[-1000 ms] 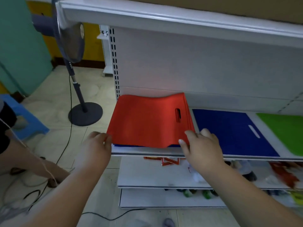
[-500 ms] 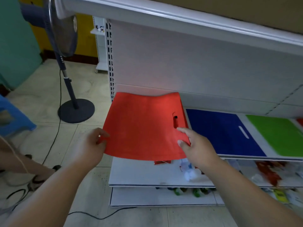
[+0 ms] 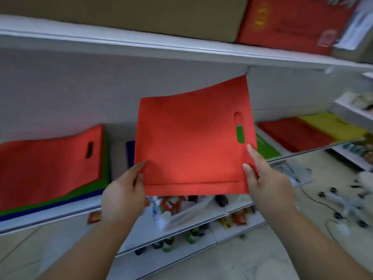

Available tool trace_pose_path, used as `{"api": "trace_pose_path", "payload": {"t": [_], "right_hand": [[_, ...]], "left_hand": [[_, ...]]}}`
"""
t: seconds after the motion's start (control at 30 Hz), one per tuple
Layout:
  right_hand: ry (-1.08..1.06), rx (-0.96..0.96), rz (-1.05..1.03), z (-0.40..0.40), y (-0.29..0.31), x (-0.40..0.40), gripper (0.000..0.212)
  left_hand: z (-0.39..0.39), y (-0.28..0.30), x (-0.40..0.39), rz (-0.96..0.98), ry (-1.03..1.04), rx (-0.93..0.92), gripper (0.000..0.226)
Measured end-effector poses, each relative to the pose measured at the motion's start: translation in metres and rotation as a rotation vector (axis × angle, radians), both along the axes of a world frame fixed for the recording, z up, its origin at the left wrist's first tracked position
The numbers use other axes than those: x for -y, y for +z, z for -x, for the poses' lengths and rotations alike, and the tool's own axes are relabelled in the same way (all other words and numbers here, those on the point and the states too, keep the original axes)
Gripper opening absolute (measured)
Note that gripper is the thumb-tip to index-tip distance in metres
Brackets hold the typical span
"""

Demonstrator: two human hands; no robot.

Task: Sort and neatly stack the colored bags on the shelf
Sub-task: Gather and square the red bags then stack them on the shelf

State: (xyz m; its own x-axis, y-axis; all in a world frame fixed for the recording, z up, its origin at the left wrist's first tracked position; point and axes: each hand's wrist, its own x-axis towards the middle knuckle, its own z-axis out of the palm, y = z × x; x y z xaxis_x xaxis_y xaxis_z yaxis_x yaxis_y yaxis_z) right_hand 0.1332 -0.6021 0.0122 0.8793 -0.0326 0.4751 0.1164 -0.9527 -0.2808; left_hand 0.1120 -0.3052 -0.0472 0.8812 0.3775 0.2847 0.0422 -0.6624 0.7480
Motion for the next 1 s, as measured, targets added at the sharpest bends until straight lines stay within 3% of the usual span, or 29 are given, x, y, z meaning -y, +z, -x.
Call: {"api": "trace_pose_path", "payload": {"t": [0.2,0.37,0.77,1.0], "right_hand": [[-0.206,-0.03,-0.042,-0.002,0.017,0.186,0.051],[-0.297,-0.032,-0.056,-0.028,0.009,0.299,0.051],[-0.414,-0.148,-0.199,-0.17,-0.011,0.48,0.047],[-0.264,-0.176,-0.199,-0.27,-0.031,0.562,0.044]], "left_hand": [[-0.066,0.016,0.187,0.032,-0.218,0.024,0.037],[-0.118,0.009,0.296,0.04,-0.333,-0.031,0.036],[-0.3,-0.006,0.489,0.04,-0.469,-0.02,0.035],[-0.367,-0.024,0.553,0.081,-0.37,-0.012,0.035]]}}
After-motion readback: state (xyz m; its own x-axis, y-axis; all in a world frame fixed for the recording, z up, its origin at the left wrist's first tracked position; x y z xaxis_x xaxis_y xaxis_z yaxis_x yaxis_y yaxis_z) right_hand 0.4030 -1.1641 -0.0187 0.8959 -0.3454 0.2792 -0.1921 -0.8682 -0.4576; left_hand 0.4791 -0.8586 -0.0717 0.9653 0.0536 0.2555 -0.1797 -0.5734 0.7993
